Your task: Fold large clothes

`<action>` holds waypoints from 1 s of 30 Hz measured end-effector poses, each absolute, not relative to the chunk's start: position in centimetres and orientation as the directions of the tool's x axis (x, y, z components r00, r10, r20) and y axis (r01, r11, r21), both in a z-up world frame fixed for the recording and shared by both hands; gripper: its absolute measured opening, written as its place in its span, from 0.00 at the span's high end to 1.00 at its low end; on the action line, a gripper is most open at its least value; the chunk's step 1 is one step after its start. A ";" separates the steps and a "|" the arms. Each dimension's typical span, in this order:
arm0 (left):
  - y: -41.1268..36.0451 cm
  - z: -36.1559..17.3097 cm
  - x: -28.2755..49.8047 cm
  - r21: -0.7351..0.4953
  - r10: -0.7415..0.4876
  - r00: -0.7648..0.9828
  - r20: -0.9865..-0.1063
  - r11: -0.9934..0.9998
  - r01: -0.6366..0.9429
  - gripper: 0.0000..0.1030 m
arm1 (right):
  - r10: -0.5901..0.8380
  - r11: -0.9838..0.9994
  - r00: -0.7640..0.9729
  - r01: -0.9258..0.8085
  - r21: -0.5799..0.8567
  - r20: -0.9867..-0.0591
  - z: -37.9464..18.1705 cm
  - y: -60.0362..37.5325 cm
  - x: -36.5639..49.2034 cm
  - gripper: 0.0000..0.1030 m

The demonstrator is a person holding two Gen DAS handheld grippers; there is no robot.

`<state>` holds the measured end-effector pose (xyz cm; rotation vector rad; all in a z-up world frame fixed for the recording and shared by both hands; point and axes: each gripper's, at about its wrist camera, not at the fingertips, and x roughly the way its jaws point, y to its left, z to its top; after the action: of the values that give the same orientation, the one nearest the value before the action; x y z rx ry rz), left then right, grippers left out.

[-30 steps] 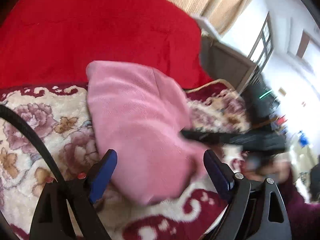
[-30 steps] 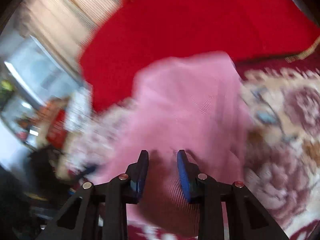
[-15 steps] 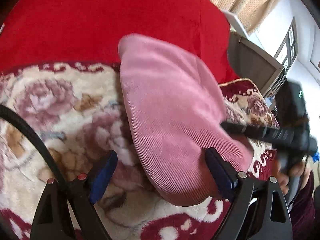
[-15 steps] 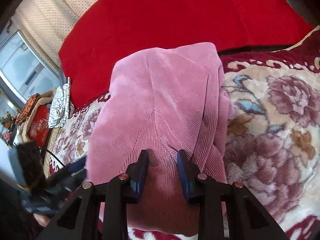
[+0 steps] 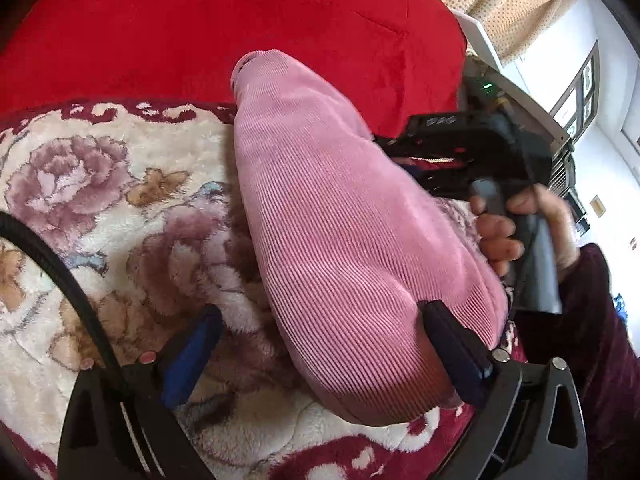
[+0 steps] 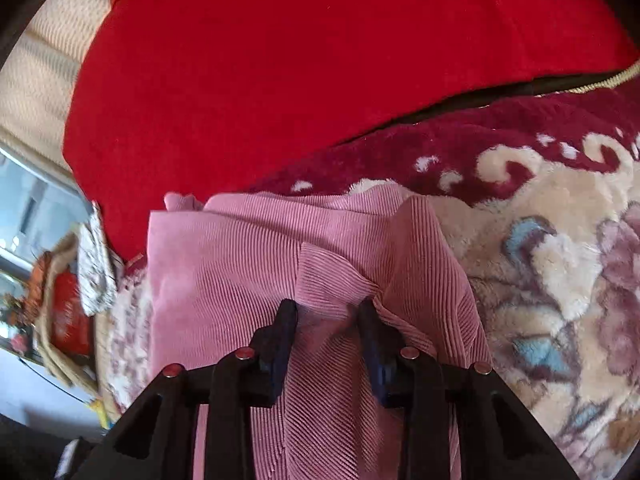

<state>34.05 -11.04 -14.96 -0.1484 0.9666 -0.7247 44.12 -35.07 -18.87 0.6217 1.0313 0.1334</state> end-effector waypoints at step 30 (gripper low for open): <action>-5.7 -11.1 33.6 -0.537 -0.701 0.429 -0.569 0.712 0.452 0.01 | 0.443 0.863 0.620 -0.098 0.496 -0.648 -9.5 -30.1 35.0 0.64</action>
<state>33.60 -5.66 -11.08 -0.3250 0.8613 -0.7356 35.00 -30.06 -9.51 0.4420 0.8513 0.3225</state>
